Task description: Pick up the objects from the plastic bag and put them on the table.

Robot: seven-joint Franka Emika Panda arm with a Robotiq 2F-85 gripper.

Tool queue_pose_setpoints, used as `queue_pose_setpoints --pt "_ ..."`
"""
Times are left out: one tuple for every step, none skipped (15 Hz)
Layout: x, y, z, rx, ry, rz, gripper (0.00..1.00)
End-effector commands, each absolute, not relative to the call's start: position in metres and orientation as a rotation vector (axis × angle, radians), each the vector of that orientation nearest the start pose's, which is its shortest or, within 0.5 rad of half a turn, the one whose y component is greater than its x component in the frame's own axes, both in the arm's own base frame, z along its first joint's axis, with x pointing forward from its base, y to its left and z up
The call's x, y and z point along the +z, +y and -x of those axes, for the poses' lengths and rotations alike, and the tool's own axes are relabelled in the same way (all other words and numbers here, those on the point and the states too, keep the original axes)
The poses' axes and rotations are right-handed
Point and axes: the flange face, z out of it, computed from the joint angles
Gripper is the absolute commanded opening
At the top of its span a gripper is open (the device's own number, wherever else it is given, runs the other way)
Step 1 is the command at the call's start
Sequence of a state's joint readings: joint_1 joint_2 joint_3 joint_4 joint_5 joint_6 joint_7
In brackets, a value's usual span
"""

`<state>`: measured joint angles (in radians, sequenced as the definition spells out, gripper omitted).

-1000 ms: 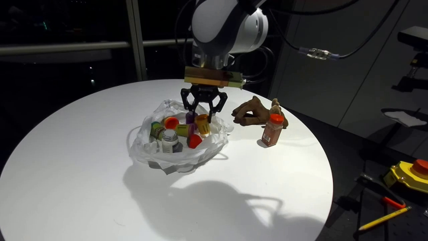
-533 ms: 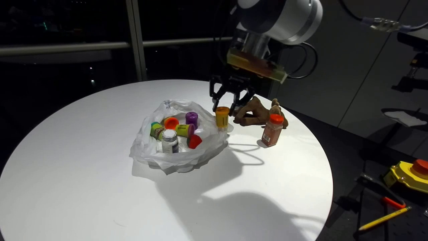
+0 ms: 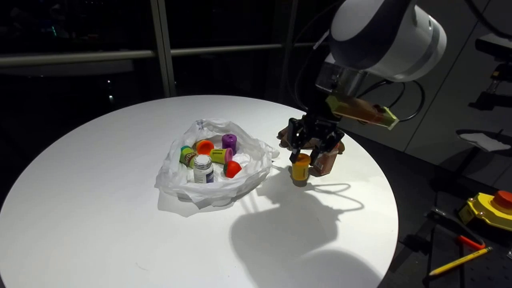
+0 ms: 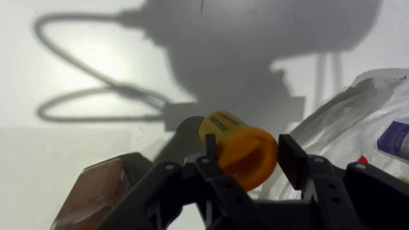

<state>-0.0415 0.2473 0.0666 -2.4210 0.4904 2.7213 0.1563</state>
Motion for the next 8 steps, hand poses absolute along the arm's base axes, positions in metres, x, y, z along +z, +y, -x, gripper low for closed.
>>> queue_pose_setpoints --pt "0.204 0.023 -0.478 -0.135 0.734 2.842 0.26" --pt "0.2 0.027 -0.478 -0.165 0.726 2.856 0.26" --pt "0.198 0.031 -0.475 -0.181 0.713 2.863 0.26" --pt "0.196 0.034 -0.474 -0.198 0.707 2.867 0.26" --pt "0.194 0.036 -0.473 -0.207 0.703 2.867 0.26" --pt "0.195 0.035 -0.473 -0.221 0.704 2.865 0.35" --pt "0.196 0.035 -0.472 -0.225 0.706 2.864 0.76" --pt "0.198 0.032 -0.472 -0.235 0.702 2.863 0.77"
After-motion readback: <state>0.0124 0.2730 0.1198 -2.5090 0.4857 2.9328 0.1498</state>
